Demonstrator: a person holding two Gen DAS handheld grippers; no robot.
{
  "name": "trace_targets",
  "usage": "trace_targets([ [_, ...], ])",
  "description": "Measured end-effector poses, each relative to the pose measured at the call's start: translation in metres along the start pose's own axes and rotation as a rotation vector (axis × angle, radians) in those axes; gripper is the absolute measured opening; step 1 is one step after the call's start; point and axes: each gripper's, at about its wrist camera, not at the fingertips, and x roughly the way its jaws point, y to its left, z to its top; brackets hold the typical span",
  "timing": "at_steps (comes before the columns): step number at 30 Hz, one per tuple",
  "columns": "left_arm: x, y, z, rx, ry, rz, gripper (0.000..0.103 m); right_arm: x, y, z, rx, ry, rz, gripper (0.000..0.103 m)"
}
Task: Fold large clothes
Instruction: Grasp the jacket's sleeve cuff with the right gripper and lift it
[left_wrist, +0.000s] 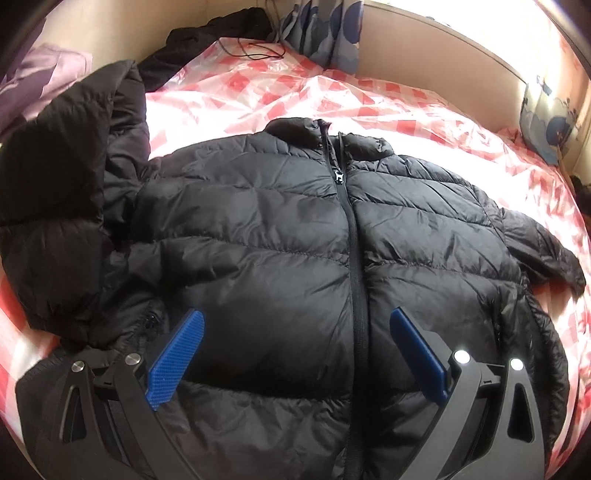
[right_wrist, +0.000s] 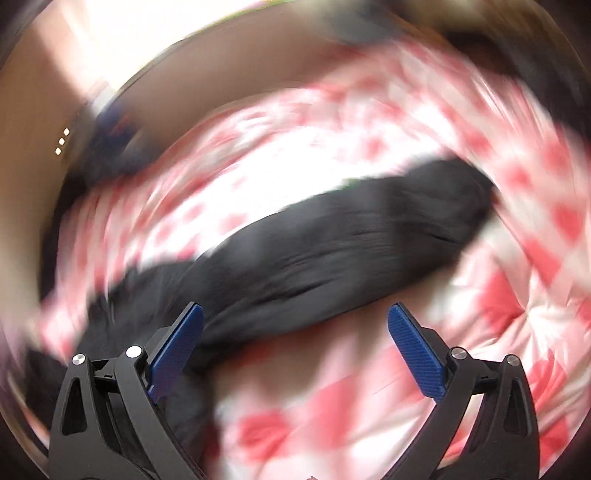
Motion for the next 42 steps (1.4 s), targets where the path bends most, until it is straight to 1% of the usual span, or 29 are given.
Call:
trace_targets([
  [1,0.001,-0.001,0.000,-0.001,-0.003,0.003,0.097,0.009,-0.038,0.019,0.090,0.001,0.017,0.096],
  [2,0.002,-0.004,0.001,0.005,-0.007,0.011,0.097,0.016,-0.059,0.031,0.125,0.000,0.011,0.095],
  [4,0.006,-0.008,0.002,0.009,-0.004,0.020,0.097,0.030,-0.098,0.051,0.186,-0.022,0.012,0.093],
  [6,0.011,-0.013,0.002,0.009,0.007,0.019,0.097,0.043,-0.123,0.062,0.249,-0.031,0.041,0.093],
  [9,0.019,-0.022,0.002,0.034,0.017,0.032,0.097,0.064,-0.149,0.073,0.306,-0.026,0.034,0.093],
  [13,0.025,-0.033,0.001,0.061,0.017,0.047,0.097,0.076,-0.156,0.086,0.291,-0.063,0.134,0.092],
  [14,0.025,-0.035,0.002,0.064,0.017,0.048,0.097,0.078,-0.153,0.088,0.271,-0.072,0.174,0.089],
  [16,0.026,-0.039,0.002,0.067,0.017,0.045,0.097,0.084,-0.151,0.093,0.243,-0.041,0.185,0.073],
  [18,0.026,-0.042,0.001,0.073,0.014,0.045,0.097,0.094,-0.156,0.095,0.256,0.003,0.168,0.032],
  [20,0.027,-0.045,0.001,0.083,0.013,0.048,0.097,0.098,-0.164,0.096,0.275,0.022,0.135,0.009],
  [21,0.027,-0.046,0.001,0.086,0.011,0.049,0.097,0.097,-0.167,0.098,0.281,0.019,0.130,0.005],
  [22,0.027,-0.046,0.001,0.088,0.008,0.049,0.097,0.095,-0.168,0.101,0.280,0.006,0.133,0.004],
  [23,0.026,-0.046,0.001,0.086,0.004,0.049,0.097,0.086,-0.165,0.107,0.266,-0.029,0.139,0.004],
  [25,0.025,-0.044,0.002,0.072,-0.003,0.047,0.097,0.056,-0.157,0.118,0.233,-0.129,0.178,0.003],
  [26,0.024,-0.042,0.003,0.061,-0.009,0.041,0.097,0.036,-0.156,0.125,0.229,-0.199,0.202,0.003],
  [27,0.023,-0.041,0.003,0.052,-0.015,0.034,0.097,0.025,-0.157,0.130,0.234,-0.242,0.215,0.003],
  [28,0.023,-0.039,0.004,0.051,-0.015,0.032,0.097,0.018,-0.159,0.133,0.237,-0.268,0.197,0.003],
  [29,0.024,-0.040,0.004,0.057,-0.011,0.031,0.097,0.022,-0.162,0.133,0.240,-0.246,0.166,0.004],
  [30,0.025,-0.041,0.003,0.065,-0.007,0.032,0.097,0.030,-0.166,0.133,0.249,-0.200,0.164,0.005],
  [31,0.025,-0.042,0.003,0.072,-0.006,0.033,0.097,0.044,-0.175,0.128,0.285,-0.127,0.169,0.006],
  [32,0.026,-0.043,0.002,0.082,-0.004,0.036,0.097,0.053,-0.184,0.122,0.321,-0.088,0.164,0.013],
  [33,0.025,-0.044,0.001,0.085,-0.004,0.036,0.097,0.058,-0.194,0.116,0.357,-0.068,0.174,0.026],
  [34,0.025,-0.044,0.001,0.087,-0.005,0.035,0.097,0.063,-0.204,0.110,0.399,-0.066,0.206,0.034],
  [35,0.024,-0.044,0.001,0.086,-0.008,0.034,0.097,0.063,-0.210,0.107,0.424,-0.076,0.211,0.049],
  [36,0.024,-0.043,0.001,0.085,-0.009,0.036,0.097,0.064,-0.216,0.104,0.448,-0.093,0.209,0.054],
  [38,0.024,-0.042,0.001,0.078,-0.006,0.040,0.097,0.070,-0.220,0.104,0.475,-0.097,0.226,0.054],
  [40,0.025,-0.040,0.001,0.071,-0.004,0.039,0.097,0.078,-0.221,0.109,0.472,-0.099,0.217,0.054],
  [41,0.026,-0.039,0.001,0.070,-0.005,0.040,0.097,0.081,-0.220,0.111,0.471,-0.102,0.213,0.052],
  [42,0.025,-0.040,0.001,0.072,-0.005,0.042,0.097,0.081,-0.221,0.112,0.476,-0.113,0.212,0.031],
])
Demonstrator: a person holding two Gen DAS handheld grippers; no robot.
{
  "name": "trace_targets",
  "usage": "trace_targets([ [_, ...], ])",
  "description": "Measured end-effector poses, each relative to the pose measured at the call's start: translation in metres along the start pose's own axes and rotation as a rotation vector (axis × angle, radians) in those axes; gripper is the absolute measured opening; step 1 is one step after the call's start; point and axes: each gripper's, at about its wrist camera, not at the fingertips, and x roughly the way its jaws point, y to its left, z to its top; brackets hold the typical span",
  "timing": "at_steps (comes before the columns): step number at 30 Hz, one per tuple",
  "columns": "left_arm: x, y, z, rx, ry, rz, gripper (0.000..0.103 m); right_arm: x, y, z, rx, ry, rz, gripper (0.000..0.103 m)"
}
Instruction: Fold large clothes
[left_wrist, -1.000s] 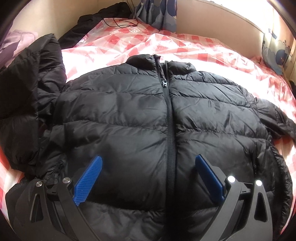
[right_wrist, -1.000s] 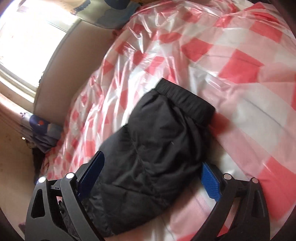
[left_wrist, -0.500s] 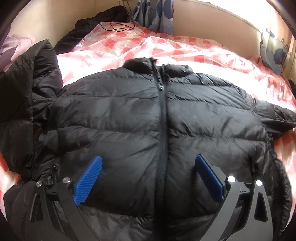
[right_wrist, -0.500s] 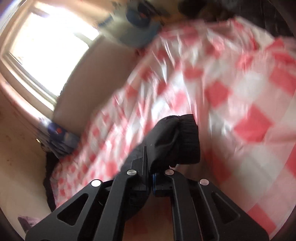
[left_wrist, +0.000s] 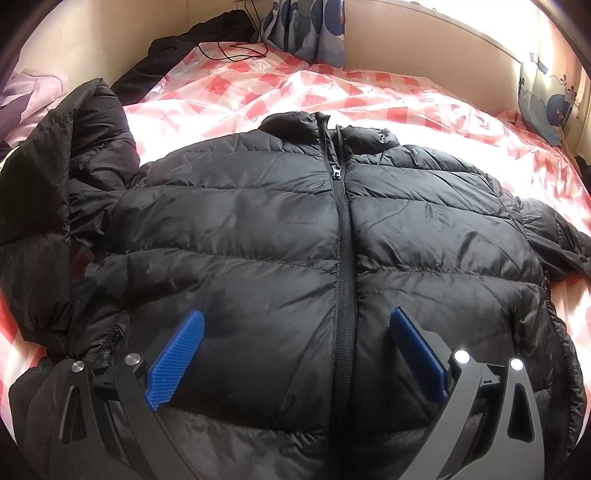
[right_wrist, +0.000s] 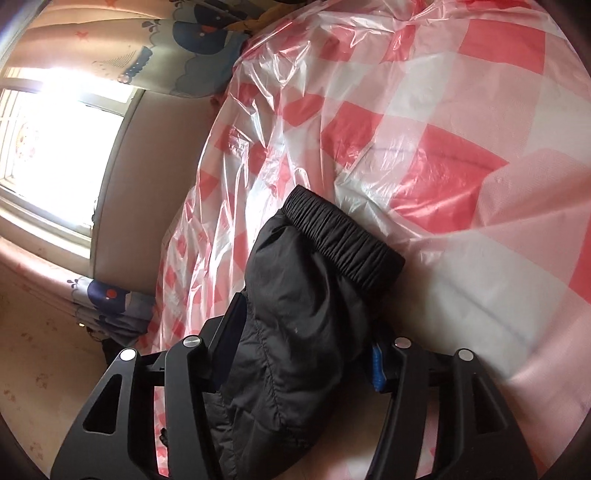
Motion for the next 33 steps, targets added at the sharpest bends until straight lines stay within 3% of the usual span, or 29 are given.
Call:
trace_targets([
  [1,0.000,-0.001,0.000,0.003,-0.001,0.002,0.097,-0.001,0.000,0.001,0.002,-0.010,0.013,0.013],
  [3,0.000,-0.001,0.000,0.009,-0.004,0.004,0.097,-0.008,0.010,-0.001,-0.033,-0.059,0.021,0.007],
  [6,0.001,0.001,-0.001,0.011,0.000,0.010,0.097,-0.015,0.021,-0.004,-0.115,-0.071,-0.032,0.006],
  [8,0.001,0.004,-0.002,0.016,0.005,0.008,0.097,-0.018,0.016,-0.005,-0.079,-0.072,-0.049,0.006],
  [14,-0.006,0.016,-0.008,0.016,0.006,0.012,0.097,-0.048,0.059,-0.017,-0.108,-0.190,0.101,0.006],
  [19,-0.015,0.032,-0.012,-0.006,0.008,-0.013,0.097,-0.072,0.141,-0.039,-0.215,-0.244,0.217,0.006],
  [24,-0.033,0.053,-0.015,-0.031,-0.013,-0.040,0.097,-0.069,0.246,-0.083,-0.341,-0.209,0.330,0.006],
  [30,-0.052,0.089,-0.018,-0.087,-0.029,-0.055,0.097,-0.038,0.368,-0.180,-0.498,-0.106,0.438,0.006],
  [33,-0.056,0.107,-0.018,-0.115,-0.031,-0.060,0.097,-0.014,0.422,-0.244,-0.571,-0.037,0.483,0.006],
])
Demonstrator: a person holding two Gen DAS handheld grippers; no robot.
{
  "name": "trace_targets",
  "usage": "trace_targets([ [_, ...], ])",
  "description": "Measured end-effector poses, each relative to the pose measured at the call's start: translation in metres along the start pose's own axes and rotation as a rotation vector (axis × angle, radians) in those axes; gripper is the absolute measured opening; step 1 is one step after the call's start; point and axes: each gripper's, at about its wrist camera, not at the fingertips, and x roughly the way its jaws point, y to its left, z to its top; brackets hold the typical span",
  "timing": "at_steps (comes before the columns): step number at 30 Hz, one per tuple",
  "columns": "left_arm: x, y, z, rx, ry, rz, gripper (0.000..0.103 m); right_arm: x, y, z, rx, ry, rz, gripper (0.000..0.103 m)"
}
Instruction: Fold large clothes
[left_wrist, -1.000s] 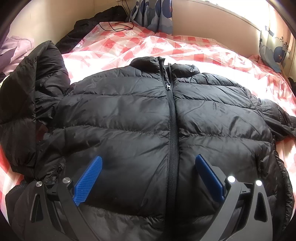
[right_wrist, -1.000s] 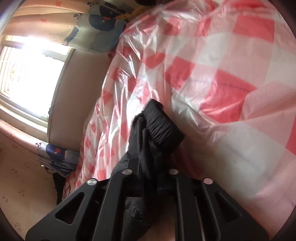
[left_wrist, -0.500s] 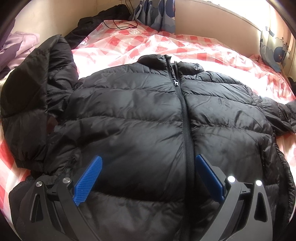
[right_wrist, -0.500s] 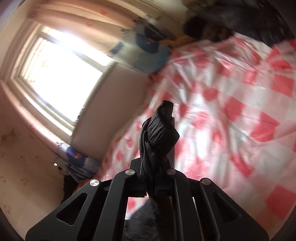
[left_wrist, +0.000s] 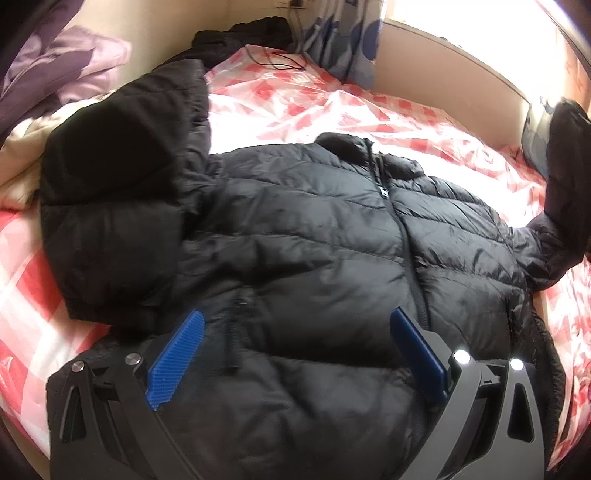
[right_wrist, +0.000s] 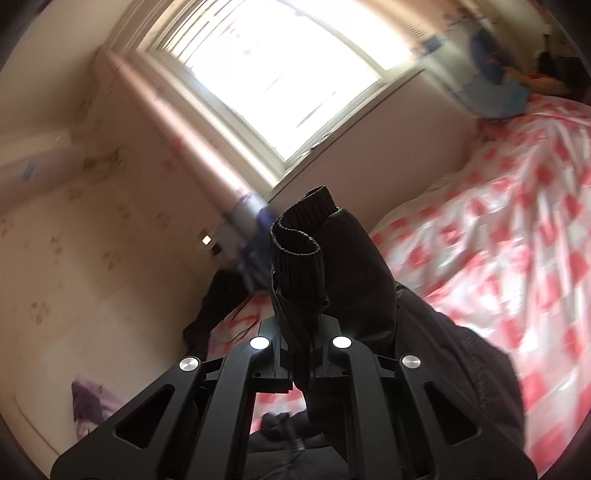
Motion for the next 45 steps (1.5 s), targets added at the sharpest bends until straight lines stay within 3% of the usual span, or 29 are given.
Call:
trace_targets([
  [4,-0.008,0.026,0.003,-0.042,-0.010,0.002,0.097,0.063,0.066,-0.053,-0.048,0.098,0.073,0.006],
  [12,-0.019,0.064,0.007,-0.129,-0.028,0.006,0.097,0.176,0.165,-0.210,-0.125,0.349,0.191,0.006],
  [19,-0.020,0.073,0.007,-0.155,-0.024,0.000,0.097,0.236,0.175,-0.336,-0.170,0.563,0.135,0.006],
  [21,-0.019,0.073,0.007,-0.154,-0.020,-0.003,0.097,0.243,0.154,-0.367,-0.155,0.673,0.131,0.010],
  [25,-0.017,0.074,0.007,-0.160,-0.014,-0.013,0.097,0.264,0.135,-0.413,-0.111,0.940,0.023,0.013],
  [29,-0.020,0.077,0.003,-0.160,-0.019,-0.015,0.097,0.251,0.142,-0.404,-0.133,0.964,0.098,0.020],
  [30,-0.019,0.077,0.004,-0.160,-0.017,-0.016,0.097,0.249,0.144,-0.400,-0.128,0.983,0.113,0.029],
  [31,-0.018,0.077,0.004,-0.158,-0.015,-0.015,0.097,0.245,0.145,-0.395,-0.108,0.996,0.147,0.046],
  [32,-0.017,0.076,0.004,-0.157,-0.014,-0.014,0.097,0.241,0.147,-0.384,-0.108,0.988,0.165,0.079],
  [33,-0.016,0.074,0.004,-0.154,-0.012,-0.013,0.097,0.235,0.150,-0.374,-0.120,0.947,0.173,0.089],
  [35,-0.014,0.071,0.004,-0.147,-0.009,-0.009,0.097,0.221,0.151,-0.351,-0.174,0.831,0.196,0.096],
  [37,-0.012,0.068,0.004,-0.136,-0.005,-0.005,0.097,0.220,0.148,-0.342,-0.179,0.812,0.150,0.096],
  [40,-0.010,0.067,0.002,-0.133,0.000,0.003,0.097,0.222,0.133,-0.333,-0.108,0.845,0.087,0.096],
  [42,-0.009,0.069,0.002,-0.140,-0.002,0.000,0.097,0.222,0.126,-0.336,-0.138,0.860,0.013,0.096],
  [45,-0.008,0.069,0.001,-0.131,0.009,-0.009,0.097,0.240,0.097,-0.369,-0.185,0.992,-0.114,0.096],
])
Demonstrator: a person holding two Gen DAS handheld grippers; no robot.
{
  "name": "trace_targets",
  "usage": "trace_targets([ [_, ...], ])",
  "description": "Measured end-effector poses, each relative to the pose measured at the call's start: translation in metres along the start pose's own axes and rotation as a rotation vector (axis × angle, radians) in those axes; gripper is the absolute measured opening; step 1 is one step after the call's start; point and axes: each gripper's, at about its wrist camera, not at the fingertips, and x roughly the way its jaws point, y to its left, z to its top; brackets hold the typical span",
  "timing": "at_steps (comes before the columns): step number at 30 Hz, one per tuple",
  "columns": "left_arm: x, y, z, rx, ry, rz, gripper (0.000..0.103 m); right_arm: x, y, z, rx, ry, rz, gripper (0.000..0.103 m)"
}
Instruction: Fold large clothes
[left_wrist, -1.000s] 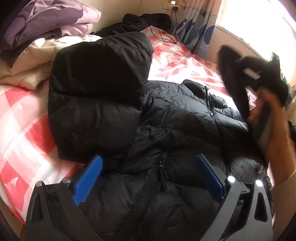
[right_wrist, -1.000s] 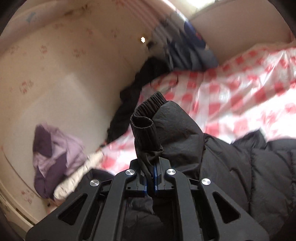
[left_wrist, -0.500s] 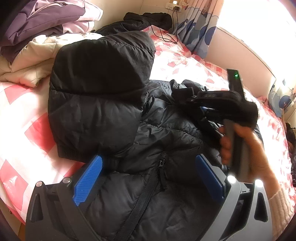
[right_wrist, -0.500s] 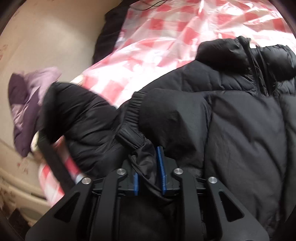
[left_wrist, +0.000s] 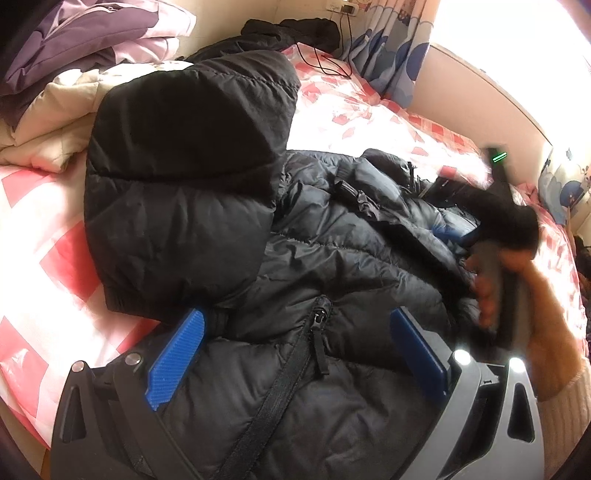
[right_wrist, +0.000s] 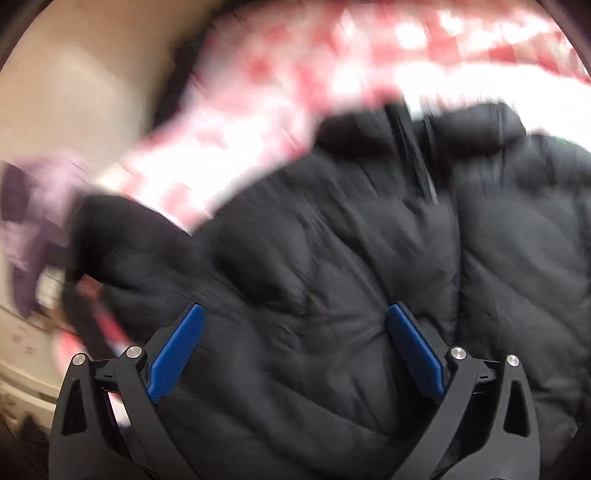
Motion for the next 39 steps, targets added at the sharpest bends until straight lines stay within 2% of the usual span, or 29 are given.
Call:
trace_targets([
  [2,-0.007,0.005,0.002,0.003,-0.023,0.004,0.097,-0.007,-0.008,-0.003,0.040,-0.053,0.028,0.095],
  [4,-0.020,0.017,0.007,0.000,-0.080,0.036,0.097,-0.034,-0.001,-0.012,0.055,-0.135,0.156,0.095],
  [6,-0.035,0.035,0.013,0.007,-0.141,0.074,0.097,-0.057,0.012,-0.031,0.016,-0.149,0.253,0.096],
  [7,-0.040,0.042,0.016,0.011,-0.162,0.089,0.097,-0.071,0.018,-0.051,-0.003,-0.146,0.306,0.096],
  [10,-0.058,0.066,0.023,0.066,-0.231,0.164,0.097,-0.104,0.026,-0.116,-0.079,-0.115,0.355,0.096],
  [12,-0.060,0.078,0.025,0.080,-0.228,0.178,0.097,-0.124,0.018,-0.158,-0.100,-0.126,0.370,0.096],
  [14,-0.055,0.093,0.026,0.097,-0.184,0.146,0.097,-0.132,0.001,-0.189,-0.070,-0.123,0.405,0.096],
  [16,-0.056,0.097,0.026,0.140,-0.175,0.164,0.097,-0.136,-0.012,-0.205,-0.036,-0.127,0.457,0.096],
  [17,-0.059,0.101,0.024,0.159,-0.196,0.226,0.097,-0.135,-0.005,-0.204,-0.038,-0.117,0.438,0.096],
  [18,-0.062,0.103,0.025,0.155,-0.205,0.247,0.097,-0.137,0.005,-0.199,-0.066,-0.102,0.419,0.096],
  [21,-0.067,0.112,0.027,0.084,-0.225,0.213,0.097,-0.125,0.060,-0.171,-0.212,-0.063,0.465,0.096],
  [23,-0.064,0.114,0.028,0.062,-0.240,0.242,0.097,-0.104,0.100,-0.152,-0.317,-0.073,0.363,0.096],
  [27,-0.069,0.112,0.023,0.143,-0.272,0.285,0.097,-0.037,0.160,-0.121,-0.446,-0.043,0.251,0.095],
  [28,-0.071,0.112,0.021,0.162,-0.282,0.286,0.097,-0.018,0.175,-0.116,-0.506,-0.043,0.165,0.095],
  [29,-0.074,0.113,0.019,0.181,-0.292,0.289,0.097,-0.001,0.184,-0.114,-0.534,-0.027,0.110,0.088],
  [30,-0.076,0.114,0.017,0.199,-0.299,0.291,0.097,0.011,0.186,-0.112,-0.532,-0.006,0.117,0.068],
  [31,-0.077,0.114,0.015,0.220,-0.302,0.290,0.097,0.018,0.187,-0.109,-0.509,0.020,0.172,0.054],
  [32,-0.077,0.113,0.013,0.252,-0.297,0.290,0.097,0.020,0.187,-0.107,-0.482,0.034,0.258,0.025],
  [33,-0.076,0.113,0.011,0.280,-0.293,0.291,0.097,0.018,0.188,-0.106,-0.478,0.030,0.295,0.010],
  [36,-0.074,0.111,0.004,0.387,-0.283,0.276,0.097,0.004,0.182,-0.093,-0.400,0.051,0.471,0.006],
  [39,-0.075,0.103,-0.010,0.508,-0.291,0.238,0.097,-0.024,0.162,-0.071,-0.272,0.027,0.658,0.006],
])
